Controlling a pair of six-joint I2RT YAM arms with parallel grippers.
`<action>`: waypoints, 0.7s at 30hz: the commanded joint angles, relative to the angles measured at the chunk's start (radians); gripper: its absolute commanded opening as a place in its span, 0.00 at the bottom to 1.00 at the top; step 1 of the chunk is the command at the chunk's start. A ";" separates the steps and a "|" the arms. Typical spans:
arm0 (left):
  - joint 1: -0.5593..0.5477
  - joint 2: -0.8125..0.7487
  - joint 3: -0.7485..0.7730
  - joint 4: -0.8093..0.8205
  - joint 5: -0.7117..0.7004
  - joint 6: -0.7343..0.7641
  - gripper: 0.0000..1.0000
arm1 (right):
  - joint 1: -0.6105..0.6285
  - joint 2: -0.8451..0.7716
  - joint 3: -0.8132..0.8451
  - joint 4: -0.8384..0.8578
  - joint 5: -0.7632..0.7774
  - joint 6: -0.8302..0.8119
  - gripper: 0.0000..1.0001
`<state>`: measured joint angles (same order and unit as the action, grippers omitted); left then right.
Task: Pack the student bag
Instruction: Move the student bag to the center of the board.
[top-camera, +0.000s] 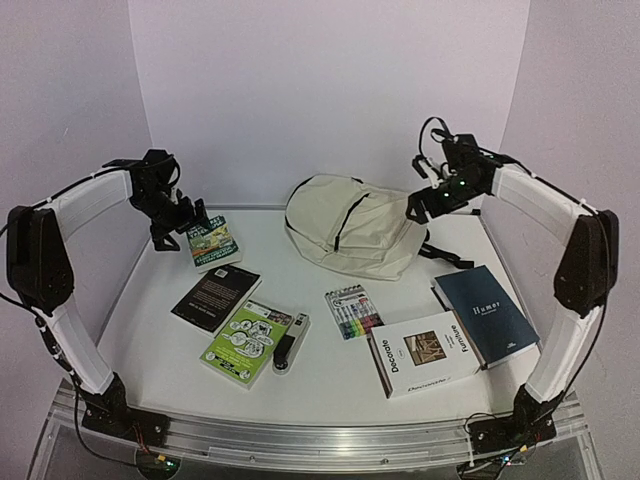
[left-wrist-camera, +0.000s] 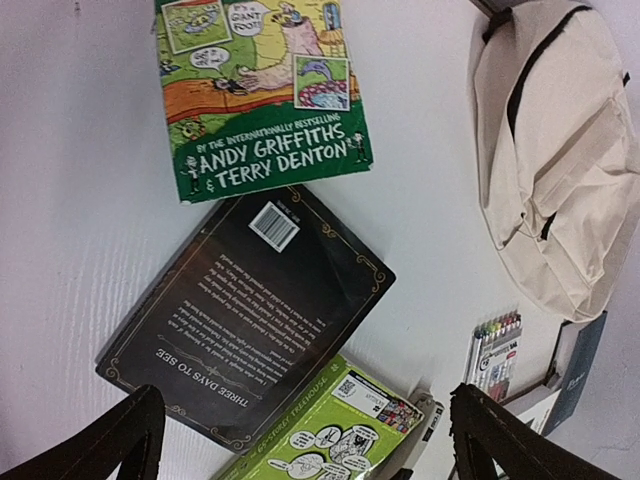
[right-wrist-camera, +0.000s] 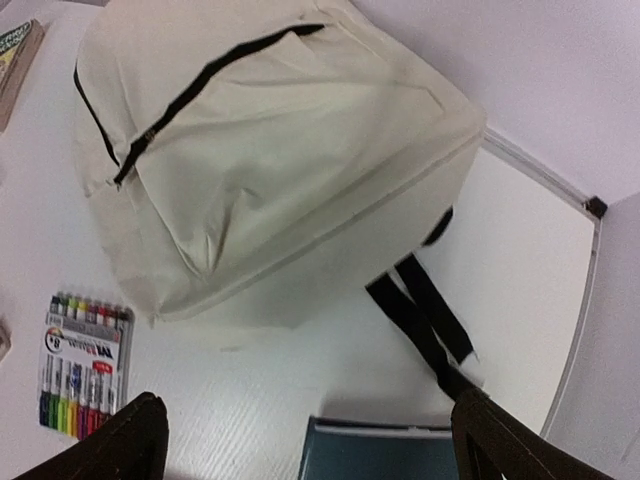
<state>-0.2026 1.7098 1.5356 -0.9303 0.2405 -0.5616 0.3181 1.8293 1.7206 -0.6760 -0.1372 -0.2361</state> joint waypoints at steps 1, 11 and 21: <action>-0.047 0.032 0.048 0.022 0.052 0.030 1.00 | 0.117 0.158 0.176 0.017 0.056 -0.001 0.98; -0.171 0.062 0.025 0.045 0.081 -0.002 1.00 | 0.264 0.514 0.471 -0.019 0.179 -0.065 0.98; -0.310 0.122 0.080 0.059 0.065 0.016 1.00 | 0.273 0.594 0.359 -0.021 0.281 -0.144 0.79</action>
<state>-0.4552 1.7794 1.5422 -0.8878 0.3184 -0.5598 0.5987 2.4317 2.1289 -0.6827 0.0598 -0.3357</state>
